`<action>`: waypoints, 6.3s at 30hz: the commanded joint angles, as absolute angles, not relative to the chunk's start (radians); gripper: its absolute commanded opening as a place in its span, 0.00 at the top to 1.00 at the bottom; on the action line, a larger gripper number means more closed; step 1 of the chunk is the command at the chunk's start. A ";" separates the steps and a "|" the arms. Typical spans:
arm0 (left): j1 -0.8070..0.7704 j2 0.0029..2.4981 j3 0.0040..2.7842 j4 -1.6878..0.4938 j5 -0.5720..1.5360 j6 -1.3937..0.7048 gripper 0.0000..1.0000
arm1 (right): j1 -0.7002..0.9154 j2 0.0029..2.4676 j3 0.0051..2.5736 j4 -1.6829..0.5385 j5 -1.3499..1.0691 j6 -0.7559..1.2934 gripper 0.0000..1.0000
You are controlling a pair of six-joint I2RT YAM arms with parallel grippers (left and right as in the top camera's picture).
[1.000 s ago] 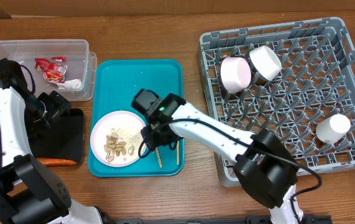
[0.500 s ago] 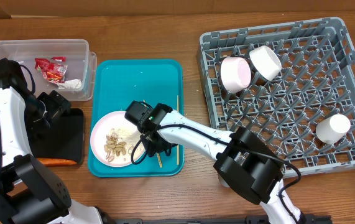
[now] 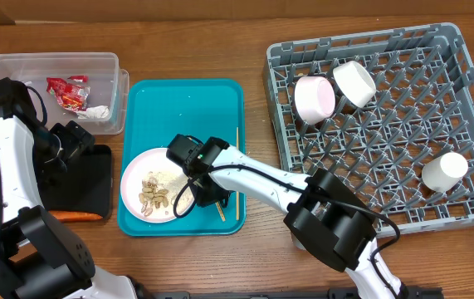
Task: Sort waste into correct bins and load items into the dishwasher
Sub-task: 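Grasp the wooden chopsticks with the right gripper and lower them into the rack, then grasp the second chopstick with the right gripper and place it in the rack, then grasp the rim of the white plate with the left gripper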
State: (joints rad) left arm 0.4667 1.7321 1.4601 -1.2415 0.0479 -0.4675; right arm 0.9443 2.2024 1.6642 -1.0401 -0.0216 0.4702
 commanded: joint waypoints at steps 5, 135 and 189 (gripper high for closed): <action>0.473 1.711 1.474 -1.240 0.033 -0.453 0.00 | 0.855 2.114 1.781 -1.163 -0.015 0.438 0.96; 0.417 1.712 1.474 -1.252 0.065 -0.448 0.00 | 0.091 1.523 1.715 -1.441 -0.031 0.147 0.05; -0.406 2.061 1.342 -0.994 0.015 -0.721 0.13 | -0.097 1.519 1.707 -1.481 -0.133 0.148 0.07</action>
